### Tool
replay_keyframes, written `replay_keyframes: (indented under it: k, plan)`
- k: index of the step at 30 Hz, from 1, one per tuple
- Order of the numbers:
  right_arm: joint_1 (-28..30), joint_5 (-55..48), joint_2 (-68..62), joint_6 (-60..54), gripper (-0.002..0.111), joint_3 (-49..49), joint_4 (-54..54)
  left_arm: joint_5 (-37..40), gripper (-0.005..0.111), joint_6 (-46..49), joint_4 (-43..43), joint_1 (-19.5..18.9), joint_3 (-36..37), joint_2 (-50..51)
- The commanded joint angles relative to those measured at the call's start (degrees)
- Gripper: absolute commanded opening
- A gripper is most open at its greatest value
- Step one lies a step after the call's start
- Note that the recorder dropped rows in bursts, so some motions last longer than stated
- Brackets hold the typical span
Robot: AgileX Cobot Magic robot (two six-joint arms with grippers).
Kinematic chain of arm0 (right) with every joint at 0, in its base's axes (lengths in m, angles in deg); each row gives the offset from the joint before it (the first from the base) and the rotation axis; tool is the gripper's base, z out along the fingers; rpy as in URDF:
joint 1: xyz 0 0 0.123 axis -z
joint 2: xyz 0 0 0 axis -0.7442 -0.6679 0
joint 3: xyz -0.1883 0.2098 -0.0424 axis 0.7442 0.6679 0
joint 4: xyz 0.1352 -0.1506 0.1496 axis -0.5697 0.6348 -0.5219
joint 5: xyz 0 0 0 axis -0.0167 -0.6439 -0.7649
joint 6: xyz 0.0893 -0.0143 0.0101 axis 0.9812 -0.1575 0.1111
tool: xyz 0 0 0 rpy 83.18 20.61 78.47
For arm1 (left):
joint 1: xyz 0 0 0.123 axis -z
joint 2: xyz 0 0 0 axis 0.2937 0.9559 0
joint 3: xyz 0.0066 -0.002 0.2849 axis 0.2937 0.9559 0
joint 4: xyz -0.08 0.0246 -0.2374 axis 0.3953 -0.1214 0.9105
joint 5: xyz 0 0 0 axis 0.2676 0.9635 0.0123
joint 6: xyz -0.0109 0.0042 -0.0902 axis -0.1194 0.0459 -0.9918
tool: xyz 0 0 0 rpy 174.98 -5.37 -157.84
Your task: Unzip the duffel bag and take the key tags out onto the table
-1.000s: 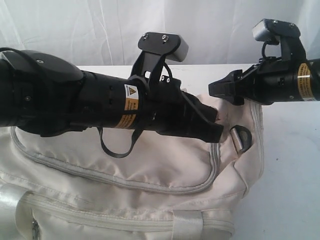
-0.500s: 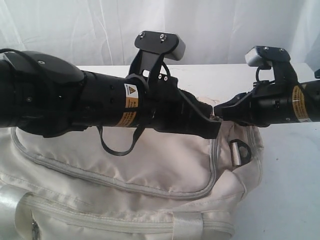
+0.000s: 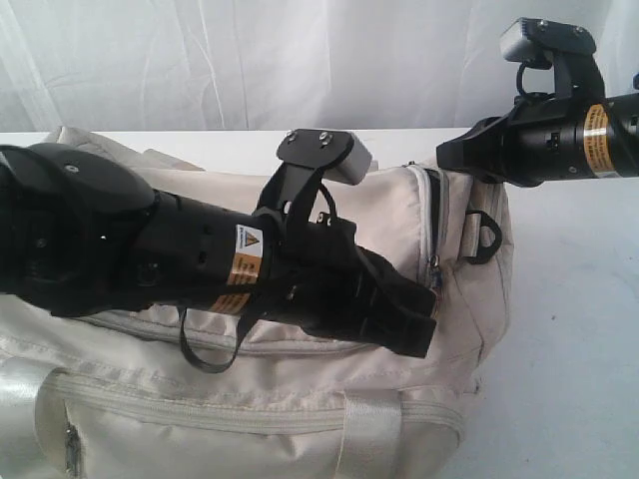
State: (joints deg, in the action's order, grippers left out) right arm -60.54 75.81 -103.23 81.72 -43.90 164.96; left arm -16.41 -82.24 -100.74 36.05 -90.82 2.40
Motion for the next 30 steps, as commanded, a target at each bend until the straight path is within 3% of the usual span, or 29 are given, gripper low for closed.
replay_keyframes:
  k: [1, 7, 17, 30]
  plan:
    - [0.47, -6.89, 0.15, 0.08, 0.0, -0.8, -1.28, -0.72, 0.0, -1.37, -0.92, 3.12, 3.33, -6.0]
    - [0.47, -7.9, 0.15, 0.08, 0.0, -0.8, -1.28, 0.3, 0.0, -1.37, 3.01, 3.57, 11.5, -13.09]
    - [0.47, -7.89, 0.15, 0.08, 0.0, -0.8, -1.28, 10.94, 0.0, -1.37, 10.05, 3.57, 25.35, -27.6]
    - [0.47, -7.89, 0.15, 1.52, 0.0, -0.8, -1.28, 27.0, 0.0, -1.37, 19.26, 3.57, 35.97, -47.96]
